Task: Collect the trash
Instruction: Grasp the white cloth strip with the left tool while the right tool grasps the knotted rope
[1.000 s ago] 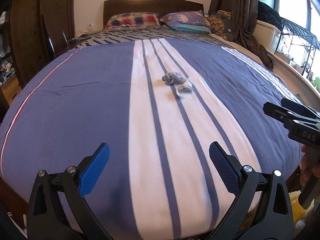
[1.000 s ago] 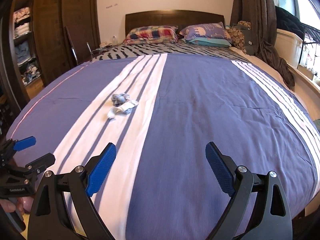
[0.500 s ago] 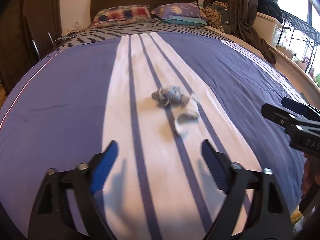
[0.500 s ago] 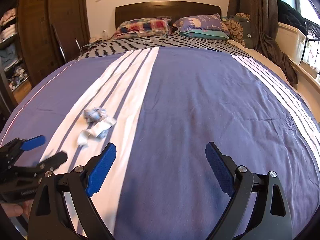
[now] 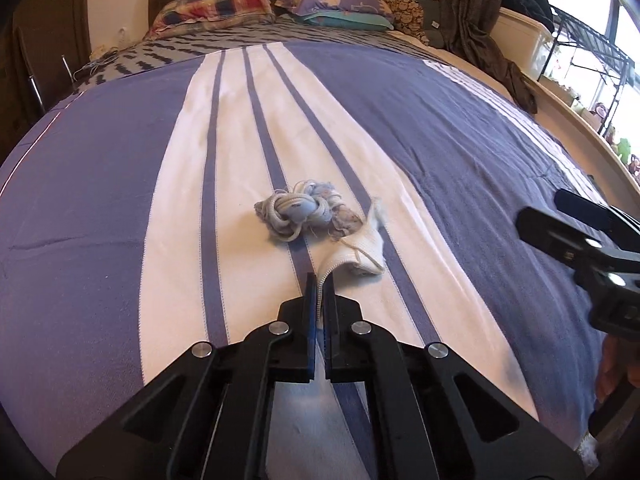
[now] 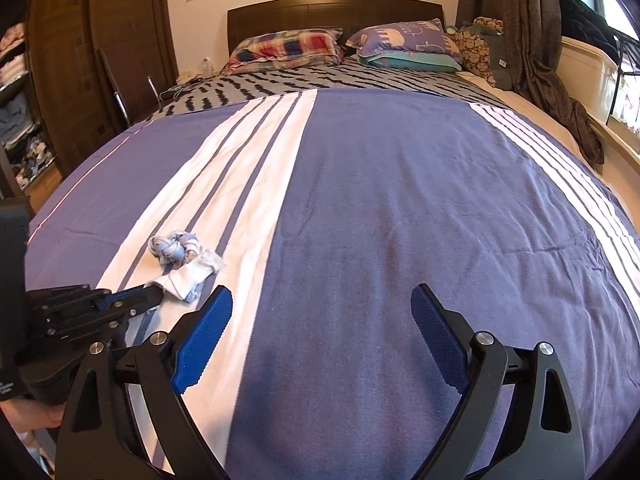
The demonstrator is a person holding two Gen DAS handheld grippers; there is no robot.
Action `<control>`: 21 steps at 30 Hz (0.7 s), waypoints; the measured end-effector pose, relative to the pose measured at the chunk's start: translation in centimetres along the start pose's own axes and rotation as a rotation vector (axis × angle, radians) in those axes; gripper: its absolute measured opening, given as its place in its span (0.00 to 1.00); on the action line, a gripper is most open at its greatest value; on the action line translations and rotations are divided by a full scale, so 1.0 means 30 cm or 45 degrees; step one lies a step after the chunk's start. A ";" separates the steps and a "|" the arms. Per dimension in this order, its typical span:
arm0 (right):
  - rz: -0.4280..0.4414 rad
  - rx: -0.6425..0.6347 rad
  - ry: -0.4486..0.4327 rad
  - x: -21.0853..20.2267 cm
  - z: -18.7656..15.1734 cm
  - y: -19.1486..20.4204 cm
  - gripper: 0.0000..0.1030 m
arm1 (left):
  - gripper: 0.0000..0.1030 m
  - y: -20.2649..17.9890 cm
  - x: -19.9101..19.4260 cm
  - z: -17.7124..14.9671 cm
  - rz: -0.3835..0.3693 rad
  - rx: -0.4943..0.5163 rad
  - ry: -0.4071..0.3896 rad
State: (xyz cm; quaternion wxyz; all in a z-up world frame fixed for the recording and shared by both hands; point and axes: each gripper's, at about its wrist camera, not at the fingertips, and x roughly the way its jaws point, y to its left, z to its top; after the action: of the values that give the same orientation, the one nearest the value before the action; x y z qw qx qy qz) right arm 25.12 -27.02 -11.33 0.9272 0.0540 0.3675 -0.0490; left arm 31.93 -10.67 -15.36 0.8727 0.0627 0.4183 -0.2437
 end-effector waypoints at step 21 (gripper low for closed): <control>0.171 -0.121 0.174 0.227 0.048 0.290 0.40 | 0.00 0.266 -0.209 -0.025 0.199 -0.087 -0.129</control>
State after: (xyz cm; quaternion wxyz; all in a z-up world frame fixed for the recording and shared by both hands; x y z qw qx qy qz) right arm 32.17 -18.96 -14.39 0.9027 0.0378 0.4271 0.0347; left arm 31.88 -1.14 -11.84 0.9108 0.0527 0.3755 -0.1634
